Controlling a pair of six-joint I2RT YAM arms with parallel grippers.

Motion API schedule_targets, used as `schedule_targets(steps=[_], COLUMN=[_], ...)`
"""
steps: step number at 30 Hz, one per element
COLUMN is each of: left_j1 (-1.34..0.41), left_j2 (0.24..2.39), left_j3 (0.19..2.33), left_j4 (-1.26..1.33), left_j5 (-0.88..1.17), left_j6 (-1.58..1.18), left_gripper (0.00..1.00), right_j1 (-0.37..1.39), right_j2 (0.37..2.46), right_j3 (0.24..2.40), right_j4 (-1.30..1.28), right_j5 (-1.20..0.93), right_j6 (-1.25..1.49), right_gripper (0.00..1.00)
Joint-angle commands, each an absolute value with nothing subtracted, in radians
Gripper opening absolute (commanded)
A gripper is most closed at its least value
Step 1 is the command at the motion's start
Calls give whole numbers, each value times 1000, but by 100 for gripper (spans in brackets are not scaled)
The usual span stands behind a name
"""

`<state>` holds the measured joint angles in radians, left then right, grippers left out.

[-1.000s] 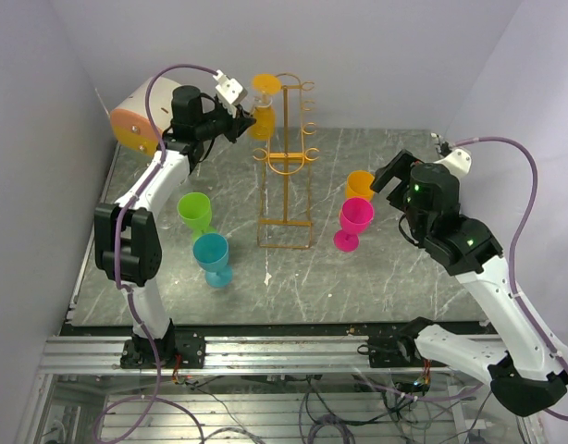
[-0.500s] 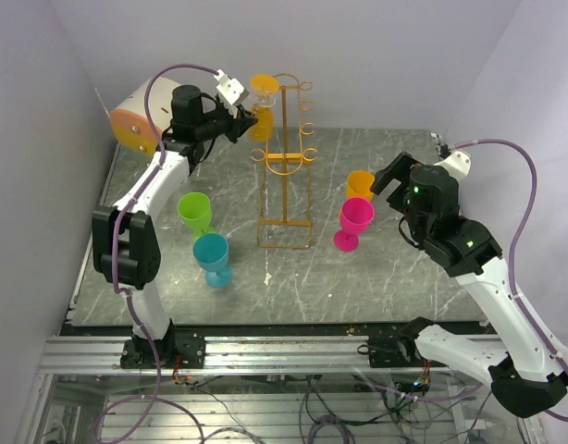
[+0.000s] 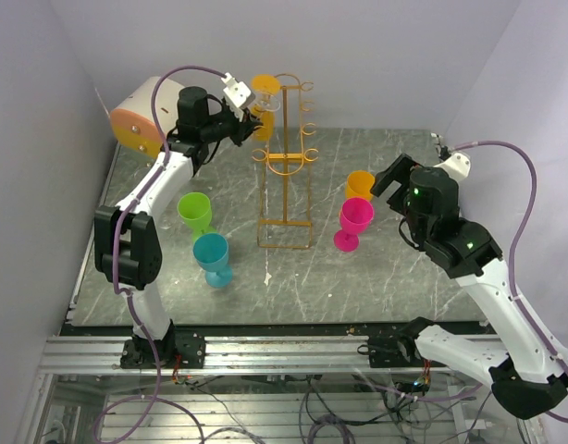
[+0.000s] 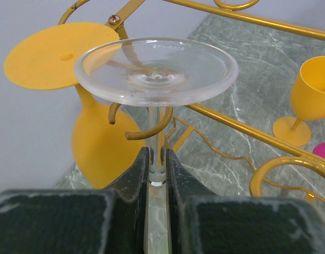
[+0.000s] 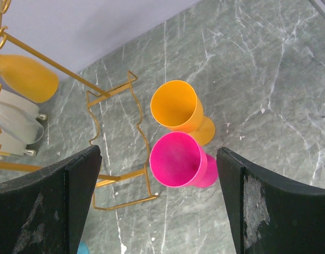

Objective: Place the wine glass upside down on the wine glass rack

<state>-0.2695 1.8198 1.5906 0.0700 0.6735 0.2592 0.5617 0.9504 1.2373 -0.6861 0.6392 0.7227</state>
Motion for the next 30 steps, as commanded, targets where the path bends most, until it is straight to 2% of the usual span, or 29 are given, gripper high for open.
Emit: schedule_targets(steps=[1,6,13,26,30], left_j1=[-284,-284,-284,-284,-284], left_j2=[1829,1830,1822,1804,1773], left_j3=[1633,1630,1608,1587,1559], left_j4=[94,94,103,86,69], left_j5=[666,655,646,626,592], left_j6=[277,267,276,283,299], left_gripper=[17,34,44,45,53], right_j1=[558,558,557,545,535], right_j2=[952,985,1041,1079,1109], right_j3=[1224,1197,1168,1072,1056], right_j4=[-689,-736,-816,-804,-783], right_j5=[638,643,617,585,580], right_j6=[728,776,813,810,788], right_gripper=[90,90,79,73,65])
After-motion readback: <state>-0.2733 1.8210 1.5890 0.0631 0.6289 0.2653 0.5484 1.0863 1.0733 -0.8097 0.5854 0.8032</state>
